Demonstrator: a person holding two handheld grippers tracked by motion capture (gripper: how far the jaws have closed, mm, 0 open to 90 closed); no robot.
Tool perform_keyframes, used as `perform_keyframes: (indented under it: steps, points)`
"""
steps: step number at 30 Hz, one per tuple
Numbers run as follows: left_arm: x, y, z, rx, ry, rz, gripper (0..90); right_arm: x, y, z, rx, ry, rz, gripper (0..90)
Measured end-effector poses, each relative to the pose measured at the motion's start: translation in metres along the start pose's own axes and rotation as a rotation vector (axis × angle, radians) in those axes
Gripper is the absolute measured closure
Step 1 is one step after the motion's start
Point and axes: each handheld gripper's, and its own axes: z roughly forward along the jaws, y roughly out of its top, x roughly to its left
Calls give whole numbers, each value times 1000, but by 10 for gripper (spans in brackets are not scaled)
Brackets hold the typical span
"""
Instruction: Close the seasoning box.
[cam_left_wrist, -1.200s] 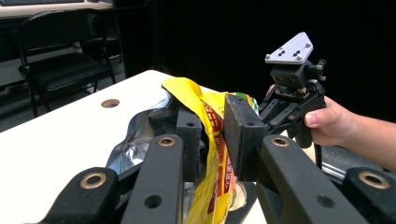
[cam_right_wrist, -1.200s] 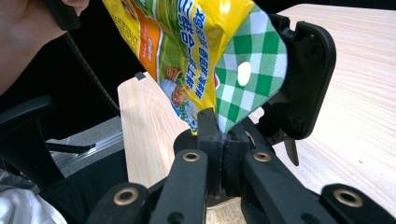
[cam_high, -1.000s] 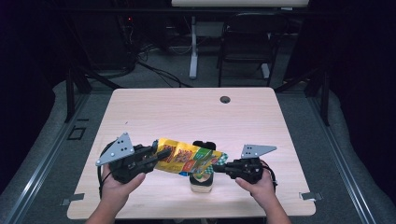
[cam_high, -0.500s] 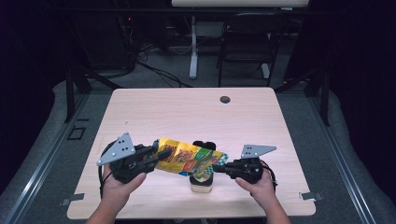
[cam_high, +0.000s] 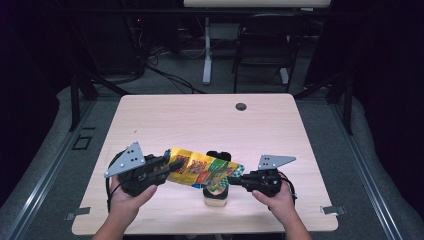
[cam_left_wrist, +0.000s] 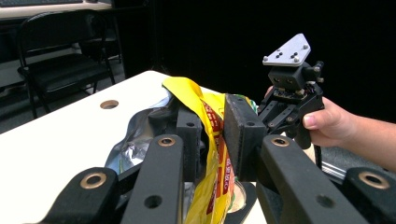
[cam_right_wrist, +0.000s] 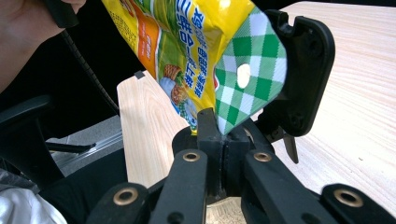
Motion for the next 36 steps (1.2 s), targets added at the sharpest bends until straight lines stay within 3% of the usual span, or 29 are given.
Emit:
perform_keyframes:
  steps: [18, 31, 34, 36]
  points:
    - [1, 1, 2, -4, -3, -5, 765, 0, 2, -5, -10, 13, 0, 893]
    - [-2, 2, 9, 13, -13, 8, 766, -6, -2, -7, -14, -25, 17, 869]
    - [-2, 1, 9, 17, 6, 3, 766, -6, -3, -6, -18, -32, 28, 863]
    - [-1, 0, 9, 17, -13, 1, 766, -6, -3, -6, -20, -36, 29, 857]
